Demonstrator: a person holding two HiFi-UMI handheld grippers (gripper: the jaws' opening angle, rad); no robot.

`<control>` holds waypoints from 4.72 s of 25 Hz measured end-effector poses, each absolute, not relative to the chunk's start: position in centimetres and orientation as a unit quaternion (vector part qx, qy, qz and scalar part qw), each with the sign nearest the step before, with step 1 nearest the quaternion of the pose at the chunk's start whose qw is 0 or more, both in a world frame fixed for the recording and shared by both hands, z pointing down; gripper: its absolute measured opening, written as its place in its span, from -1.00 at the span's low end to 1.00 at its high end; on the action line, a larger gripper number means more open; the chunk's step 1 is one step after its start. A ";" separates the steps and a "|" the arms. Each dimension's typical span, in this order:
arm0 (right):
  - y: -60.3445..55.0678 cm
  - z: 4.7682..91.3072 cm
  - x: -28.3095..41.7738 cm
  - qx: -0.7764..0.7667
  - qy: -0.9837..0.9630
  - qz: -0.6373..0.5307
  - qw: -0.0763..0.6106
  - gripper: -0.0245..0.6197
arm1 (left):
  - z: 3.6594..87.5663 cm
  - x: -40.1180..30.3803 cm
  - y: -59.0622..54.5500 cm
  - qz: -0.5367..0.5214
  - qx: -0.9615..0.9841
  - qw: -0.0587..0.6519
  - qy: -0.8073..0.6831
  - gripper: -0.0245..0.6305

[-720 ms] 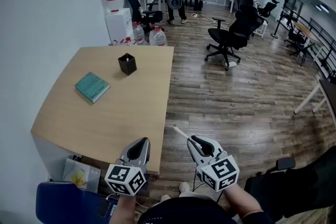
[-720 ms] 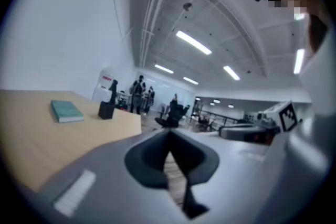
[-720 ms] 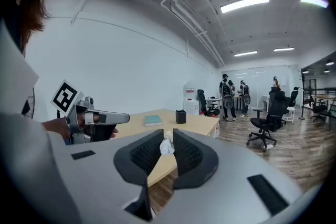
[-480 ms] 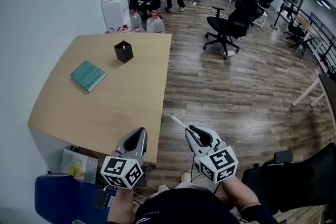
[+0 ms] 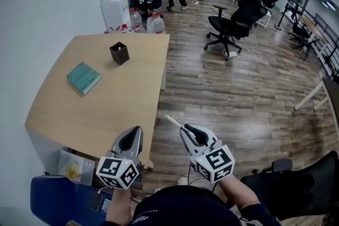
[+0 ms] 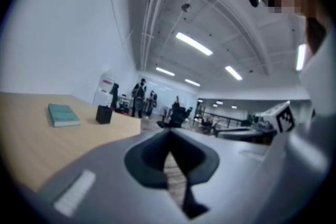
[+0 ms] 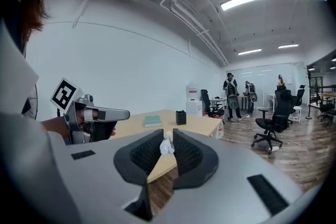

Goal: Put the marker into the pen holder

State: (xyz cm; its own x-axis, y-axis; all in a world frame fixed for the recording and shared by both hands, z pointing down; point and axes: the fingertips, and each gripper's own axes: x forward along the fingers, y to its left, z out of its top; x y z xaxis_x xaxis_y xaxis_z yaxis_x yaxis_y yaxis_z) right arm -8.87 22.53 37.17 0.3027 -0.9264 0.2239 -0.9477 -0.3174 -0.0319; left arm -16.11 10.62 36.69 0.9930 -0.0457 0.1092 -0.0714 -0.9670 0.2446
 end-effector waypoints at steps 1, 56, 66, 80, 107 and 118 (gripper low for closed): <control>22.7 37.3 -8.4 0.804 -0.583 0.102 0.053 -0.76 | 36.9 -15.5 10.8 0.056 0.990 0.126 -0.030 -0.92; -8.7 39.1 13.4 0.661 -0.738 0.112 0.077 -0.76 | 41.3 -1.0 -12.1 0.117 0.943 0.086 -0.299 -0.91; -17.3 39.6 17.5 0.590 -0.794 0.095 0.108 -0.76 | 42.6 1.9 -17.7 0.112 0.905 0.104 -0.397 -0.91; -28.2 41.7 21.2 0.516 -0.841 0.095 0.132 -0.76 | 42.8 5.4 -24.1 0.091 0.864 0.113 -0.481 -0.91; -35.1 47.5 20.8 0.449 -0.856 0.069 0.246 -0.75 | 46.3 4.7 -29.7 0.093 0.817 0.161 -0.545 -0.91; -34.3 46.9 20.2 0.452 -0.859 0.069 0.233 -0.68 | 45.4 4.3 -29.9 0.091 0.822 0.150 -0.542 -0.91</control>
